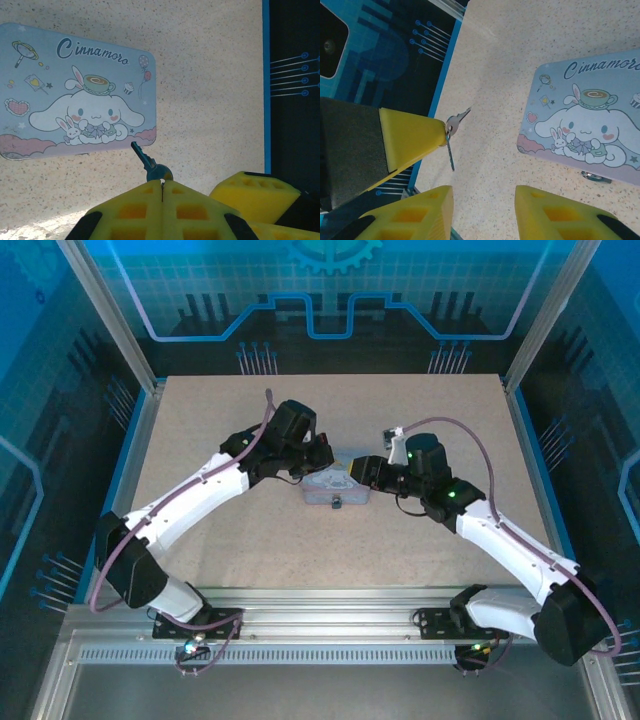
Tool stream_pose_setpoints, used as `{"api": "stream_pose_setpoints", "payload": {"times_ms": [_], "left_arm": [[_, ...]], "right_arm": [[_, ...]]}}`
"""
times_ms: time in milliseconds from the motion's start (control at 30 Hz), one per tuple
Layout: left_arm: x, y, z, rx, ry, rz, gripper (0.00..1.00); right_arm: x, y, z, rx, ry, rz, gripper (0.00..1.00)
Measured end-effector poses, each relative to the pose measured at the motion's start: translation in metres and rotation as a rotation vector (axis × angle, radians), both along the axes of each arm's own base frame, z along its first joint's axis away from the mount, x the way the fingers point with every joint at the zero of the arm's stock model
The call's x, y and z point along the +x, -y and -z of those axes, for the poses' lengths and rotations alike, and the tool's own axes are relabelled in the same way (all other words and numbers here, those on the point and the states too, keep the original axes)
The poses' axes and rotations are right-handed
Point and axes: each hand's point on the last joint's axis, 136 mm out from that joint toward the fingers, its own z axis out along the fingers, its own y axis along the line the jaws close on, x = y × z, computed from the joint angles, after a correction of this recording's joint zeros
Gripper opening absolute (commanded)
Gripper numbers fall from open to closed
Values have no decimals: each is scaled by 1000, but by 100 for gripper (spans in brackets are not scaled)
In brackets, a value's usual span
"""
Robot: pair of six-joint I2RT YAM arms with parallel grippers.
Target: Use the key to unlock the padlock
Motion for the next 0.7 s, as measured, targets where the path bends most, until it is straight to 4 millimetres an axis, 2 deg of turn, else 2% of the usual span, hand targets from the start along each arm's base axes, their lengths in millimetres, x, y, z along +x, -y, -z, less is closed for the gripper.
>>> {"api": "stream_pose_setpoints", "payload": {"times_ms": [267,367,700], "left_arm": [[-3,5,-5,-17,13,7,0],[-4,7,-6,-20,16,13,0],[-5,8,-8,-35,9,1,0]], "right_arm": [[9,-6,-17,38,32,-1,35],[12,-9,-16,38,24,-4,35],[15,-14,-6,34,-12,-13,25]]}}
